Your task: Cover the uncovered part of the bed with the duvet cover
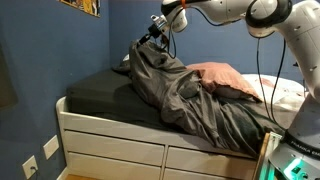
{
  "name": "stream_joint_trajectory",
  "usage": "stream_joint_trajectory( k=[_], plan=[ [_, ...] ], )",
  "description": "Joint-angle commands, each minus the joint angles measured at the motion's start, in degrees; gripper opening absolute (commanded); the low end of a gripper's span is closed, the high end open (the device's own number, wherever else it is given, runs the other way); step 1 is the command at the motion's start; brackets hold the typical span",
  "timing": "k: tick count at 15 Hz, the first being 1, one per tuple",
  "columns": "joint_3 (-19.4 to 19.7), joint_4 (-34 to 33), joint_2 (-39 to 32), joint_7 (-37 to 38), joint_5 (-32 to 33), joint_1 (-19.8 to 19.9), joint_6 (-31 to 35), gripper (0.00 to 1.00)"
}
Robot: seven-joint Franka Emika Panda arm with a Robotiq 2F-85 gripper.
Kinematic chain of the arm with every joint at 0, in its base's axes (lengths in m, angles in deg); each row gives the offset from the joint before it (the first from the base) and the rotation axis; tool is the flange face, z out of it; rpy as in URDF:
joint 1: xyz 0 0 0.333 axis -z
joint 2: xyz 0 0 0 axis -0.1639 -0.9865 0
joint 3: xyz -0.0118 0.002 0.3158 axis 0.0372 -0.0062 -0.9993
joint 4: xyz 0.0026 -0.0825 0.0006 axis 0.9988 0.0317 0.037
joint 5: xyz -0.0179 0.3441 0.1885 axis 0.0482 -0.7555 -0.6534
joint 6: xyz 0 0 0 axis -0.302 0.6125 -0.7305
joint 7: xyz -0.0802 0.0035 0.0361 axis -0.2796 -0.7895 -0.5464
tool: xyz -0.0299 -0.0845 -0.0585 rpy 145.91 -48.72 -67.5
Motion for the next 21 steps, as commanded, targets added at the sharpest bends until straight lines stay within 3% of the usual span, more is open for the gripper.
stream_joint_trajectory(
  k=[1, 6, 9, 13, 16, 21],
  plan=[
    [-0.9, -13.3, -8.1, 1.3, 6.3, -3.9, -12.0, 0.02],
    [-1.3, -25.4, -15.6, -0.9, 12.6, -10.3, -27.9, 0.02],
    [-0.5, -31.3, -19.4, 1.0, 15.8, -14.9, -33.4, 0.02],
    [-1.4, -36.8, -23.3, 0.0, 17.2, -19.6, -35.3, 0.02],
    [-1.6, -37.0, -24.2, -3.6, 17.2, -22.2, -34.2, 0.02],
    [-4.3, -38.7, -26.3, -11.7, 14.9, -23.9, -29.7, 0.02]
  ],
)
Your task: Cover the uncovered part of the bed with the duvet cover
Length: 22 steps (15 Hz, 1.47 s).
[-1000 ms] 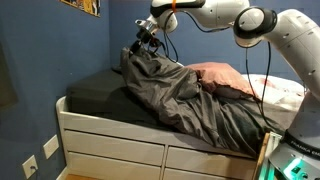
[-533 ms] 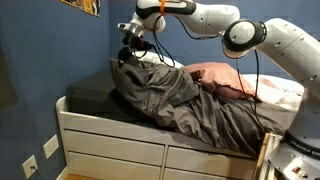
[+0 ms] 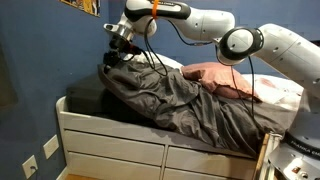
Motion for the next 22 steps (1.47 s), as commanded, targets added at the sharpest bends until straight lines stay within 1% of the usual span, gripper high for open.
stream_joint_trajectory(
  k=[1, 4, 5, 6, 7, 8, 10, 12, 13, 14, 15, 16, 17, 18, 22],
  plan=[
    [-3.1, -9.1, -4.9, -5.6, -0.9, -2.3, -0.6, 0.02],
    [-3.0, -11.3, -6.2, -9.1, -0.7, -3.2, -0.2, 0.02],
    [-3.3, -5.0, -3.1, -11.2, -1.0, -2.2, 3.1, 0.02],
    [-3.0, -5.4, -3.3, -12.5, -0.8, -2.3, 3.8, 0.32],
    [-3.0, -5.2, -3.2, -13.2, -0.9, -2.2, 4.4, 0.33],
    [-3.1, -5.2, -3.0, -13.6, -1.1, -1.9, 5.4, 0.4],
    [-4.8, -5.3, -2.4, -12.5, -3.0, -1.0, 5.2, 0.52],
    [-5.2, -5.4, -1.0, -7.3, -4.2, 0.1, 3.0, 0.66],
    [-4.2, -5.5, -0.3, -4.4, -3.7, 0.3, 2.8, 0.74],
    [-2.6, -5.5, 0.8, -1.1, -2.3, 0.9, 2.8, 0.8],
    [-0.9, -5.6, 1.7, 1.8, -0.9, 1.3, 2.9, 0.88],
    [0.1, -5.7, 2.7, 3.7, -0.1, 2.4, 2.7, 0.95],
    [1.3, -5.8, 3.5, 5.7, 0.7, 3.2, 2.5, 0.99],
    [2.5, -5.8, 4.7, 7.5, 1.5, 4.3, 1.9, 1.0],
    [7.3, -5.3, 9.6, 13.0, 5.9, 7.8, -3.6, 1.0]
  ],
)
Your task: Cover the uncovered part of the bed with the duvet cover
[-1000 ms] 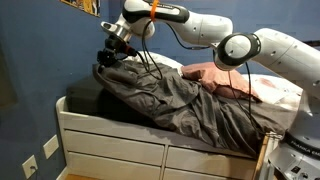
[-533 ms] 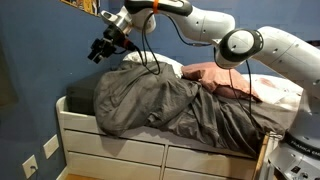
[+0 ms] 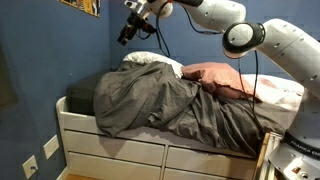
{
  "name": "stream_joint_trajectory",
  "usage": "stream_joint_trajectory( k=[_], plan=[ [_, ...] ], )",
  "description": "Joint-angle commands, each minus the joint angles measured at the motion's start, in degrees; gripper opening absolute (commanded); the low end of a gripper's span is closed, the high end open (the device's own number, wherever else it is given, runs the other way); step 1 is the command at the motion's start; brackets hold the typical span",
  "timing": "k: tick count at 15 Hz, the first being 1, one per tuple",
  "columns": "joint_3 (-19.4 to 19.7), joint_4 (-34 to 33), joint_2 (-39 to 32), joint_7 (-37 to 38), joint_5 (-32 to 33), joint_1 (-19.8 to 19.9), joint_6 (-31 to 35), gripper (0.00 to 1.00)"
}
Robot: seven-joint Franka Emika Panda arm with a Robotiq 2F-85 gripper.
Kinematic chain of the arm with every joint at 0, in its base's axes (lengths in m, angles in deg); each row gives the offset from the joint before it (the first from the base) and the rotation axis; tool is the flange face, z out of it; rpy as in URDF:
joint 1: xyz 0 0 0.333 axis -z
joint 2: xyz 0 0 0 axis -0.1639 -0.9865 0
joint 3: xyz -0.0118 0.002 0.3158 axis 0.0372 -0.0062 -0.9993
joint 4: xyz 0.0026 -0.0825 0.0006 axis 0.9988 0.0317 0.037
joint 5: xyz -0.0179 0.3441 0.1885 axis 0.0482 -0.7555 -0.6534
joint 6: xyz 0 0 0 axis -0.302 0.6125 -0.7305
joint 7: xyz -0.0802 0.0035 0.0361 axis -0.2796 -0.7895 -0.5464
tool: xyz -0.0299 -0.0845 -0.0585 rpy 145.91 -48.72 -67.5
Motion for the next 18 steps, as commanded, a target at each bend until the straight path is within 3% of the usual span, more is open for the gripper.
stream_joint_trajectory(
  k=[1, 7, 12, 18],
  plan=[
    [4.2, 1.0, 5.0, 6.1, 4.8, 1.8, -6.2, 1.0],
    [8.3, 2.4, 10.9, 12.6, 10.1, 2.7, -22.6, 1.0],
    [11.0, 2.1, 14.1, 12.8, 14.7, 3.9, -35.7, 1.0],
    [9.9, 1.5, 13.0, 12.5, 13.8, 4.3, -33.8, 1.0]
  ],
)
